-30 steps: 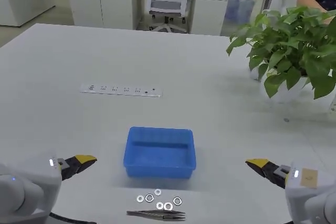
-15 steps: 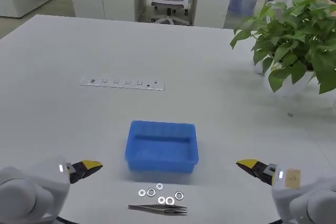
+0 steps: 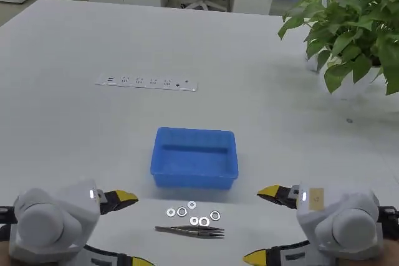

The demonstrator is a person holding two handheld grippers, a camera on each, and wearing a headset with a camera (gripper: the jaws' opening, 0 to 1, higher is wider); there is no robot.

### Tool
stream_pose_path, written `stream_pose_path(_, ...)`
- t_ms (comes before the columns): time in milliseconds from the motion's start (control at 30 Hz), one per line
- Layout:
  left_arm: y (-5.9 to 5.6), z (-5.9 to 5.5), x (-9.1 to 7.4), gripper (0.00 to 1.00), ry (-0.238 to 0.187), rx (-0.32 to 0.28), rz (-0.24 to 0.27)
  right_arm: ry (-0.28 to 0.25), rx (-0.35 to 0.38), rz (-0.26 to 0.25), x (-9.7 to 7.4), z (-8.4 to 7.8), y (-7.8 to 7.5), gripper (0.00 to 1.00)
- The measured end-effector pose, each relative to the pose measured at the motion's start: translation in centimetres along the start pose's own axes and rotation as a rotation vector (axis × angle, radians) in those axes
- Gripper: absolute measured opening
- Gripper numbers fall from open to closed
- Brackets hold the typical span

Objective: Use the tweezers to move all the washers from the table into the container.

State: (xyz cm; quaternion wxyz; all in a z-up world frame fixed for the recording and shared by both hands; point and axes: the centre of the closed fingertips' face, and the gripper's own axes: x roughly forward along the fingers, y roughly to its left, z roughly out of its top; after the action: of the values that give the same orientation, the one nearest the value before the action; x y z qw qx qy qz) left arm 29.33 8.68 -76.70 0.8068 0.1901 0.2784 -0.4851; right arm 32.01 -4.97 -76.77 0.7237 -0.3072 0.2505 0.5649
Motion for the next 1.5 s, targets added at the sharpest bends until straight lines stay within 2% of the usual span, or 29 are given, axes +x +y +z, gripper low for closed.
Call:
stream_pose_path(200,0.3,-0.4,0.9,0.58,0.022,0.025,-0.030,0.021,-0.024,0.046,1.3,-0.1,0.3,0.54)
stream_pose_path(300,0.3,-1.0,1.3,0.51,0.053,0.009,-0.065,0.036,-0.043,0.063,2.0,-0.1,0.3,0.47)
stream_pose_path(400,0.4,-1.2,1.8,0.46,0.064,0.028,-0.076,0.043,-0.053,0.077,2.6,0.1,0.3,0.39)
stream_pose_path(500,0.4,-1.2,2.1,0.41,0.068,0.032,-0.087,0.034,-0.066,0.077,3.1,0.6,0.1,0.36)
stream_pose_path(633,0.4,-1.5,2.6,0.35,0.088,0.062,-0.103,0.031,-0.066,0.104,3.8,1.0,0.5,0.30)
stream_pose_path(833,0.8,-2.0,3.1,0.29,0.122,0.105,-0.118,0.055,-0.105,0.163,5.0,1.3,1.4,0.26)
stream_pose_path(1100,1.2,-2.1,3.6,0.24,0.142,0.124,-0.149,0.081,-0.138,0.214,6.4,1.5,2.0,0.22)
stream_pose_path(1333,1.2,-2.5,4.2,0.19,0.166,0.158,-0.168,0.091,-0.140,0.226,7.1,1.5,2.3,0.20)
stream_pose_path(1500,1.0,-2.5,4.5,0.16,0.167,0.168,-0.183,0.096,-0.150,0.231,7.4,1.4,2.5,0.17)
